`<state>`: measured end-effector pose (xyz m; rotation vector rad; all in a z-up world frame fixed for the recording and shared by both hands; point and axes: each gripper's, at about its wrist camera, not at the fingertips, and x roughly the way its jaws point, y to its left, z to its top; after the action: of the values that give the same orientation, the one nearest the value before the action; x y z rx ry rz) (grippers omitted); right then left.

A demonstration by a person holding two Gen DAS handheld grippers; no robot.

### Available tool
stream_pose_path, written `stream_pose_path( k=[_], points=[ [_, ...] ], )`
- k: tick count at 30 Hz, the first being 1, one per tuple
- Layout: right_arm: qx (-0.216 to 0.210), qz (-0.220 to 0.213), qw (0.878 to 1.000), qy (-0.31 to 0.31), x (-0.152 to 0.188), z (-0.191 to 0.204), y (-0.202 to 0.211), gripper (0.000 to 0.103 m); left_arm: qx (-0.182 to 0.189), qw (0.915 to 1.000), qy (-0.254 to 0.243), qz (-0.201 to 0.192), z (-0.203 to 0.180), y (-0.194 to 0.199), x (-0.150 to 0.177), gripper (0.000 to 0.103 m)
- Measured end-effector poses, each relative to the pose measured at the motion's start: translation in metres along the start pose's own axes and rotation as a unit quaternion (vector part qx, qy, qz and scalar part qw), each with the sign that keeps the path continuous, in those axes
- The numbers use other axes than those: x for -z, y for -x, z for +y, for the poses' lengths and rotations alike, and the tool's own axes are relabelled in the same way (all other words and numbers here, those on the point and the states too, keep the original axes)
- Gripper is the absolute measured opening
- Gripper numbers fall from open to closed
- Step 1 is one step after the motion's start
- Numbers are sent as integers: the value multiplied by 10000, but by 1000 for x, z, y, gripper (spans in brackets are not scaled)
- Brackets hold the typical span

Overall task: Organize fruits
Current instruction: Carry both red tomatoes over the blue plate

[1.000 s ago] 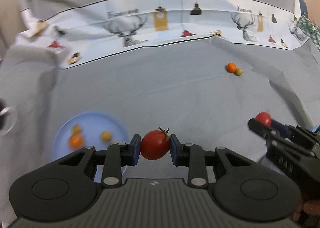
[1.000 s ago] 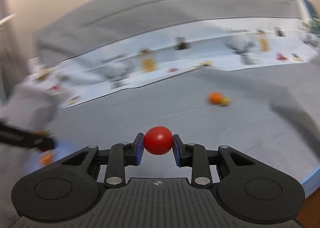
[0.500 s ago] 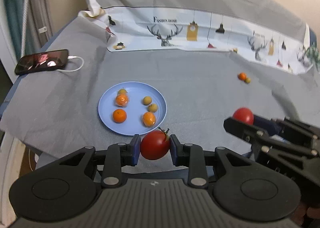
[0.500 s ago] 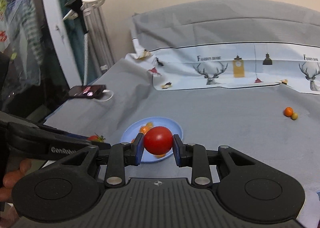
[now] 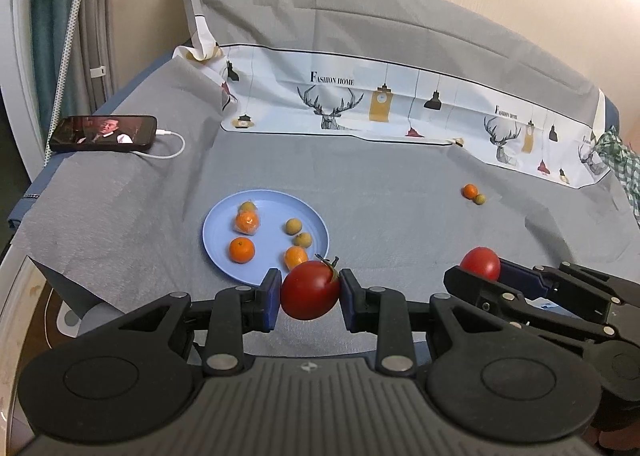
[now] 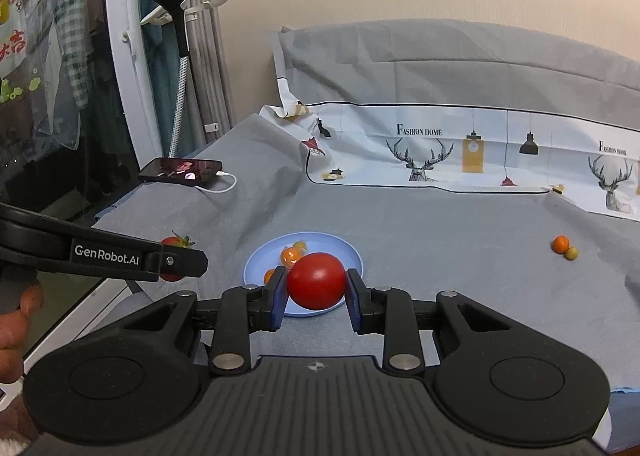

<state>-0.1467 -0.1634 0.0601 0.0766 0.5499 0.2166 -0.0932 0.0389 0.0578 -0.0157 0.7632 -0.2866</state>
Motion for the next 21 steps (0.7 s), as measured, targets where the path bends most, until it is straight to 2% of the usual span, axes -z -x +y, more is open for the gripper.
stream_pose_path(
  k=[21],
  points=[
    [7, 191, 9998, 34, 0, 1, -10, 32, 42, 9999, 63, 149, 8, -13, 0, 34]
  ],
)
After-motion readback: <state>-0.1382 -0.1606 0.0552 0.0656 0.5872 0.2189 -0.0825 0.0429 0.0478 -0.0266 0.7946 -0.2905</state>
